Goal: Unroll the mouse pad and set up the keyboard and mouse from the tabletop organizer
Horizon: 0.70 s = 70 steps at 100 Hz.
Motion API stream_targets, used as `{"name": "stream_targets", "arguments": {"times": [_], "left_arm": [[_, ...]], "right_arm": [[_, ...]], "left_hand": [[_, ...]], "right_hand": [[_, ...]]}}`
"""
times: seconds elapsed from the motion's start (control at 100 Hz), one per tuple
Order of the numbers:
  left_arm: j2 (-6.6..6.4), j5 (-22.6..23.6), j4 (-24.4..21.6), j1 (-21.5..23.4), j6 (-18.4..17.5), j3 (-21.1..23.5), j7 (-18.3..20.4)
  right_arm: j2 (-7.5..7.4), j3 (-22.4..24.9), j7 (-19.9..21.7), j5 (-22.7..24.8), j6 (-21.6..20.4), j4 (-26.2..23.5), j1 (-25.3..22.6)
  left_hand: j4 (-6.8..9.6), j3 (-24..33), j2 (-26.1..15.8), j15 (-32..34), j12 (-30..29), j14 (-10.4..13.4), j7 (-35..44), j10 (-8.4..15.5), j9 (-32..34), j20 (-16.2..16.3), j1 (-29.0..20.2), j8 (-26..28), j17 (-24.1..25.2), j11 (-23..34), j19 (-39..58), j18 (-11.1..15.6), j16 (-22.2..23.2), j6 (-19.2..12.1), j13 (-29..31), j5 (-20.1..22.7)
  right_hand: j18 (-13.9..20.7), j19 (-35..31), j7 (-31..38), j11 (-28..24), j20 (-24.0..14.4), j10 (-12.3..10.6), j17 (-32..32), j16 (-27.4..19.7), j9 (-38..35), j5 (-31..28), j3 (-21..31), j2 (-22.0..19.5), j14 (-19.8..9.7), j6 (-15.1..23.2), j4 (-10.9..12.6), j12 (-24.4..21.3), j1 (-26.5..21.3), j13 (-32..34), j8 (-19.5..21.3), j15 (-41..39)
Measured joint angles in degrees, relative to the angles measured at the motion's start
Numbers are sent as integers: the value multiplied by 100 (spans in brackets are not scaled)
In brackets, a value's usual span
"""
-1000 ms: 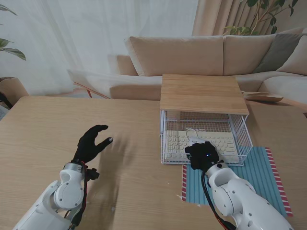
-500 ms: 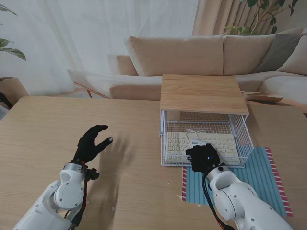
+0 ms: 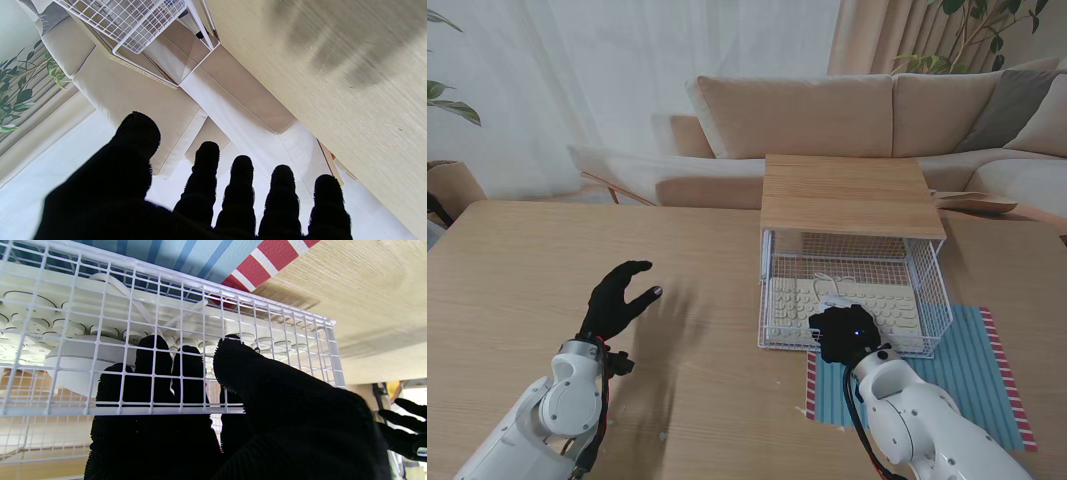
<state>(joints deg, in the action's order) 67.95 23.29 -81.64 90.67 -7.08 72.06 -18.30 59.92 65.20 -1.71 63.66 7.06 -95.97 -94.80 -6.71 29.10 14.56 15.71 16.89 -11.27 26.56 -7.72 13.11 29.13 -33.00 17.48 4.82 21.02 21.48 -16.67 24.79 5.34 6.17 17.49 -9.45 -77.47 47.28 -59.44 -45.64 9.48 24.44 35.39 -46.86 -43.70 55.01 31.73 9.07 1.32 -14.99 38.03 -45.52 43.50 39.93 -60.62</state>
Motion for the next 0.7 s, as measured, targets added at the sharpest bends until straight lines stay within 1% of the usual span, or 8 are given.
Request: {"name": "stream_targets", "arguments": {"times": [0.05, 0.14, 0.26, 0.29, 0.3, 0.41, 0.55, 0.7], "left_arm": [[0, 0, 1, 0, 0, 1, -2], [0, -1, 2, 0, 0, 3, -2], [0, -1, 3, 0, -1, 3, -2], [0, -1, 3, 0, -1, 3, -2], [0, -1, 3, 0, -1, 3, -2], [1, -1, 3, -1, -1, 3, -2], [0, -1, 4, -1, -1, 3, -1], [1, -1, 4, -1, -1, 0, 0]], "right_arm": [[2, -2, 13, 0, 0, -24, -15], [11, 15, 17, 12, -11, -59, -58], [37, 153, -55, 31, -116, -123, -165], [41, 210, -57, 51, -162, -161, -200], [42, 231, -56, 62, -177, -177, -212], [41, 432, -40, 309, -331, -343, -321], [36, 573, -175, 348, -406, -419, -381], [54, 852, -370, 403, -710, -503, -466]], "left_hand": [[0, 0, 0, 0, 0, 0, 0, 0, 0, 4, 0, 0, 0, 0, -4, 0, 1, 0, 0, 0], [0, 0, 0, 0, 0, 0, 0, 0, 0, 54, 0, 0, 0, 0, -54, 0, 1, 0, 0, 0], [0, 0, 0, 0, 0, 0, 0, 0, 0, 56, 0, 0, 0, 0, -55, 0, 1, 0, 0, 0], [0, 0, 0, 0, 0, 0, 0, 0, 0, 55, 0, 0, 0, 0, -55, 0, 1, 0, 0, 0], [0, 0, 0, 0, 0, 0, 0, 0, 0, 55, 0, 0, 0, 0, -55, 0, 1, 0, 0, 0], [0, 0, 0, 0, 0, 0, 0, 0, 0, 56, 0, 0, 0, 0, -56, 0, 1, 0, 0, 0], [0, 0, 0, -1, 0, 0, 0, 0, 0, 57, 0, 0, 0, 0, -56, 0, 1, 0, 0, 0], [0, 0, 0, -1, 0, 0, 0, 0, 0, 58, 0, 0, 0, 0, -57, 0, 1, 0, 0, 0]], "right_hand": [[0, 0, 0, 0, 0, 0, 8, 3, 0, 0, -47, 0, -6, 0, 0, 0, 0, 9, -31, -33], [0, 0, 177, -1, 0, 0, 6, 4, 70, 136, -156, 0, -19, 31, 13, -66, 0, 21, -355, -34], [10, 179, 273, 197, 13, 0, -448, 1, 883, 933, -234, -15, -20, 95, 22, -388, 150, -250, -682, -90], [59, 271, 48, 220, 27, 0, -652, -25, 1151, 1079, -236, -27, -20, 95, 45, -516, 253, -439, -690, -46], [71, 320, -5, 222, 33, -9, -716, -64, 1241, 1126, -237, -60, -21, 95, 152, -560, 301, -532, -692, -31], [151, 594, -862, 419, 97, -152, -1266, -232, 2010, 1526, -286, -237, -21, 91, 659, -754, 816, -1252, -484, 310], [223, 779, -1244, 658, 116, -216, -1694, -393, 2584, 2072, -497, -302, -21, 63, 659, -981, 1180, -1811, -446, 719], [226, 917, -1438, 705, 140, -217, -1812, -479, 2686, 2213, -741, -308, -21, 56, 659, -1096, 1456, -1995, -420, 863]]}}
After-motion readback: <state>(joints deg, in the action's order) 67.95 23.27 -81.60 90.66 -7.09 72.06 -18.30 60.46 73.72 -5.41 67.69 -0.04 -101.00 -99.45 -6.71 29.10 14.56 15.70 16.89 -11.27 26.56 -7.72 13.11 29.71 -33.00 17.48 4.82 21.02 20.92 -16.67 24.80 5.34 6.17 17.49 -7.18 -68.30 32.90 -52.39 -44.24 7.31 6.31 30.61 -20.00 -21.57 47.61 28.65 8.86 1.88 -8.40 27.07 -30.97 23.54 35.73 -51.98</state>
